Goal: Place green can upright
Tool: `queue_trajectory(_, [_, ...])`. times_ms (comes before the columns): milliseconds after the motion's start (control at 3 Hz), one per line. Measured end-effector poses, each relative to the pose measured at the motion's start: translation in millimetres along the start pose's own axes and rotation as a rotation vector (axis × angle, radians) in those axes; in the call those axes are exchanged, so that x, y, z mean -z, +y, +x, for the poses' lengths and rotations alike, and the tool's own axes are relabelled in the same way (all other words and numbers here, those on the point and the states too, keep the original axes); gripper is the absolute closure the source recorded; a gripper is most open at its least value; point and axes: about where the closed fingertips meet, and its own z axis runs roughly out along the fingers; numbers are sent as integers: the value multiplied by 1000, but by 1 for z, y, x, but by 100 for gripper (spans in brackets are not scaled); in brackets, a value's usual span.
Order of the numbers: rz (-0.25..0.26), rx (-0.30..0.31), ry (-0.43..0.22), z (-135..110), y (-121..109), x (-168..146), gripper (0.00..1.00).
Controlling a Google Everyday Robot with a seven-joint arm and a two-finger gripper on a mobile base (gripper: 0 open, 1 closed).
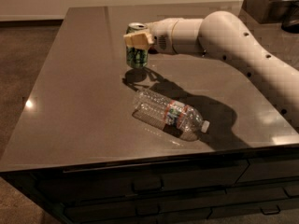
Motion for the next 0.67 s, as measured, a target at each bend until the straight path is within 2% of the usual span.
queue_trajectory(333, [-22, -4, 12, -11, -3, -3, 82])
queue_trajectory(667, [-64, 5, 25, -21, -2, -6, 59])
